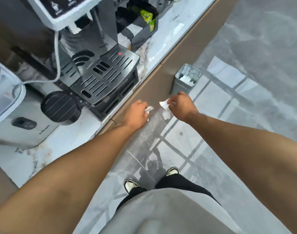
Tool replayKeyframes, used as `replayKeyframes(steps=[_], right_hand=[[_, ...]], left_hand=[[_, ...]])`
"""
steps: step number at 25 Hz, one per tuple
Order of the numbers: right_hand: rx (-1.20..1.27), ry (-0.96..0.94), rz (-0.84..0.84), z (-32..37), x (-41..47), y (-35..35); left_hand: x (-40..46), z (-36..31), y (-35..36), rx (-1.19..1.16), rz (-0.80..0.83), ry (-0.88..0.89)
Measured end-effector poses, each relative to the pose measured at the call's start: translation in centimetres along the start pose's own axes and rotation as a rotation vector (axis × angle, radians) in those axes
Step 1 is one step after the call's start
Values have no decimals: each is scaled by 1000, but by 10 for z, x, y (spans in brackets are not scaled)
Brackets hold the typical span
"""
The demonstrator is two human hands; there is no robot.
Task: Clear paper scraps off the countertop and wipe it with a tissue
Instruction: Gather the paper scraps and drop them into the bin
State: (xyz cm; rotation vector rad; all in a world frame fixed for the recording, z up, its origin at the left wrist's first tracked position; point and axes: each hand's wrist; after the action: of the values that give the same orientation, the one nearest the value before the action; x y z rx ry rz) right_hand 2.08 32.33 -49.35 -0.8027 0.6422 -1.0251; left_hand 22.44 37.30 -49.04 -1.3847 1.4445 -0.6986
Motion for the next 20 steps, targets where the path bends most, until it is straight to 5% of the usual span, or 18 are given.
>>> replayKeyframes(steps=[9,20], right_hand=[[44,68,-145,-123,3,-105],[52,190,-164,-246,74,-143]], left_hand=[[67,-130,29,74,36,52],[200,-220,68,138,90,116]])
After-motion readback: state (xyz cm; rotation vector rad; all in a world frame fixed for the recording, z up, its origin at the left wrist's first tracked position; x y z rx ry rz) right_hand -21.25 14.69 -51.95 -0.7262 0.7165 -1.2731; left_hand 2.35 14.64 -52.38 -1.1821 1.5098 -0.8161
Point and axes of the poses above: each hand's wrist, its own x-axis towards the middle knuckle, its own y-axis out of the palm, z = x × y, and after that the axes turned 15 degrees about -y, right-handed
